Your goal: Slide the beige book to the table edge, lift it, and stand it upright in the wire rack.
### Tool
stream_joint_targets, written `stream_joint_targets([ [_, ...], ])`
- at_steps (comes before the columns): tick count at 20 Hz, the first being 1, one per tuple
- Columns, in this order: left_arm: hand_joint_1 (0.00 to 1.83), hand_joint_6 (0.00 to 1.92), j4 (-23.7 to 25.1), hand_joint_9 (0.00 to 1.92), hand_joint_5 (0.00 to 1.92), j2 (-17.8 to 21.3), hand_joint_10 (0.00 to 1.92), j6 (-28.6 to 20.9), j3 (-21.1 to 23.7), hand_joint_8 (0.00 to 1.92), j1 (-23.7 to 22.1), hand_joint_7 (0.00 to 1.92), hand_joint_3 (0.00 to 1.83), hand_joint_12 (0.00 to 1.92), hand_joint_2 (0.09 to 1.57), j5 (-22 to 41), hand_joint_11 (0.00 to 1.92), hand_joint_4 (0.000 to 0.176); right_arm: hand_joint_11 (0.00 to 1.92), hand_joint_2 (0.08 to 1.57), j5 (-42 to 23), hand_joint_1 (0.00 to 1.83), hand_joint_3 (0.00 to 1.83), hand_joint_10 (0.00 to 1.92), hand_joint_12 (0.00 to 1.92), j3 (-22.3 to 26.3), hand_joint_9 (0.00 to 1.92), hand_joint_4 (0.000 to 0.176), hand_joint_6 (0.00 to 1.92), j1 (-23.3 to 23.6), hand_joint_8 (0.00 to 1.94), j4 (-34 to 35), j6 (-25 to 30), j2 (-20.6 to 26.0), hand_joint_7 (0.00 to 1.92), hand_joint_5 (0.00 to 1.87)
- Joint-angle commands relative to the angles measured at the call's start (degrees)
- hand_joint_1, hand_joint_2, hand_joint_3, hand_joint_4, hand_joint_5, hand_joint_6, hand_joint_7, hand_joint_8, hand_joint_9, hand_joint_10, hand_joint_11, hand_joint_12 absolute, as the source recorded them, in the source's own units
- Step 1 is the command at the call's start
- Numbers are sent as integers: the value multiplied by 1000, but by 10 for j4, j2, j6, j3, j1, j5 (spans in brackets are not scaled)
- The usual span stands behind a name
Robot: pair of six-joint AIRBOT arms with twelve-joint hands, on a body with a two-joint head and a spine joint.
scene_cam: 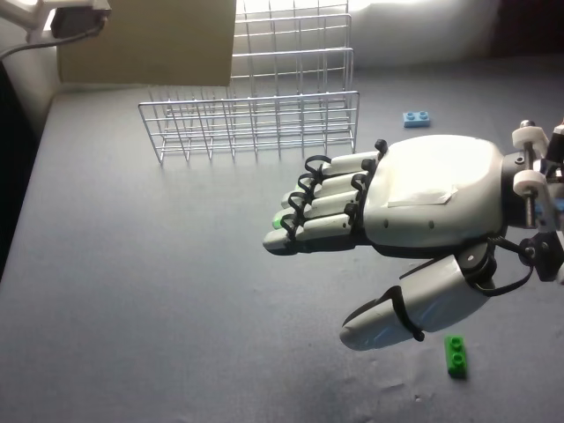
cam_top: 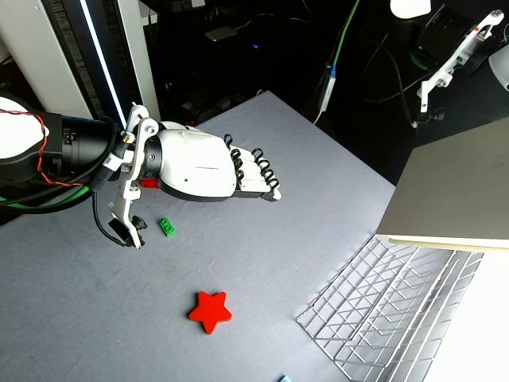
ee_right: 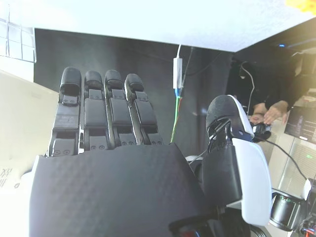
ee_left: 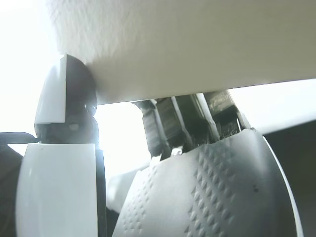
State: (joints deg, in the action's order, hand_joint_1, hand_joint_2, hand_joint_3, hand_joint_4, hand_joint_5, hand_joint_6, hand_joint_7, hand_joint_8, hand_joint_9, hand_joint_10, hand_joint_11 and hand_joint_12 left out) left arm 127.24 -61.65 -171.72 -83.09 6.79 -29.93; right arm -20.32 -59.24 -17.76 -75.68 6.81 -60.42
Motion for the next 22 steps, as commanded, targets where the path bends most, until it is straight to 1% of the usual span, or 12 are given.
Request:
stream_joint_targets([
  [1,1351,1166,15,752,778,3,1510,-11,-2,1223,-4,854,0,1639,1193,-66,514,0,0,1188,-28,0,0,0,389,5,117,0,0,4,0,22,0,2,137,144],
  [2,1351,1168,16,756,785,2,1509,-11,-3,1222,-2,851,0,1643,1192,-71,532,0,0,1188,-28,0,0,2,336,5,99,0,1,4,1,22,0,2,120,131],
  [3,1348,1211,16,750,766,1,1513,-11,-3,1234,0,834,1,1625,1198,-75,529,0,0,1182,-29,0,0,2,343,5,97,0,1,4,1,22,0,2,115,131],
  [6,1349,1195,16,759,768,-2,1521,-11,-1,1241,6,829,1,1642,1197,-85,549,0,0,1185,-29,0,1,2,399,5,99,0,4,3,3,22,-1,2,124,140],
  [8,1350,1204,18,752,786,-6,1504,-11,-1,1217,11,843,0,1625,1193,-94,544,0,0,1185,-28,0,1,0,340,6,80,0,1,3,2,22,-1,2,109,127],
  [10,1344,1225,18,729,751,-13,1553,-11,-2,1275,13,808,2,1654,1210,-100,507,0,0,1176,-28,0,0,0,306,7,70,0,0,3,0,22,-3,2,100,112],
  [11,1350,1179,18,751,792,-16,1508,-11,-3,1220,13,844,0,1624,1194,-105,542,0,0,1174,-28,0,0,1,389,7,96,0,1,3,1,22,-3,2,123,132],
  [12,1348,1174,19,737,778,-18,1543,-11,-3,1249,13,829,1,1651,1200,-107,545,0,0,1173,-28,0,0,0,369,7,78,0,0,3,1,22,-3,2,98,112],
  [14,1350,1182,20,752,785,-20,1523,-11,-1,1205,13,846,0,1654,1193,-112,535,0,0,1176,-28,0,0,6,425,7,104,0,6,4,6,22,-3,2,125,142],
  [20,1350,1214,16,758,783,-26,1493,-11,-3,1184,18,861,0,1642,1189,-126,537,0,0,1178,-28,0,0,0,396,8,90,0,0,3,0,22,-4,2,113,131],
  [22,1350,1206,11,762,771,-30,1511,-11,-3,1215,19,838,1,1636,1195,-130,558,0,0,1177,-29,0,0,1,412,8,94,0,0,2,0,22,-6,2,117,135],
])
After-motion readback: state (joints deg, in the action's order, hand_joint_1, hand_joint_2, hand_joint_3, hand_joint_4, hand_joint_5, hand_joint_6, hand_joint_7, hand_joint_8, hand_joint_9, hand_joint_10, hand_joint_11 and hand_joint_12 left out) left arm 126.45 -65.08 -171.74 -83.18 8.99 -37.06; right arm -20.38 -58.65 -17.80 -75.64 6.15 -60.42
